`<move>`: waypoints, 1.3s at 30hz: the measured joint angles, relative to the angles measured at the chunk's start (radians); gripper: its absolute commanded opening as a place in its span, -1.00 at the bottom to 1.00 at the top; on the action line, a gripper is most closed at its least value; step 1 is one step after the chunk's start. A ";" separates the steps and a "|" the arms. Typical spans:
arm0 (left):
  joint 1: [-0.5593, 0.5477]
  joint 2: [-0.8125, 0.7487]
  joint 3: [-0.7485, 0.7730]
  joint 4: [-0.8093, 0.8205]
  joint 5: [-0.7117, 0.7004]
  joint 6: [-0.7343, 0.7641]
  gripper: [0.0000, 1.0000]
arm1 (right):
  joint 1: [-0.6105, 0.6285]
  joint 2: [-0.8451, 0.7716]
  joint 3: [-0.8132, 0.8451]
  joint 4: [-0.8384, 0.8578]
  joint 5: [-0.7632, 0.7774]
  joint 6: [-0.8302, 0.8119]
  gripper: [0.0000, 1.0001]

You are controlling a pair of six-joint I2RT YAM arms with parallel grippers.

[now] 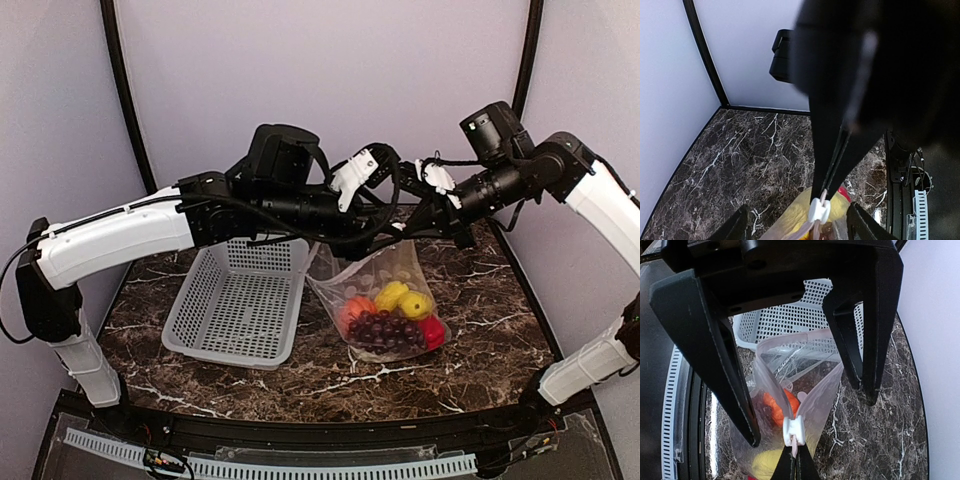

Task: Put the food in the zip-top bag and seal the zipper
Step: Adjust the zipper on the zipper food storage bag.

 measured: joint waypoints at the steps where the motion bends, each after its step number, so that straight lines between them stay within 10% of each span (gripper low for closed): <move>1: 0.003 0.000 -0.005 0.010 0.006 -0.001 0.15 | -0.001 -0.001 0.000 0.000 -0.005 0.005 -1.00; 39: 0.078 0.073 0.109 -0.089 0.349 0.090 -0.79 | -0.001 -0.033 -0.019 0.022 -0.036 0.051 -1.00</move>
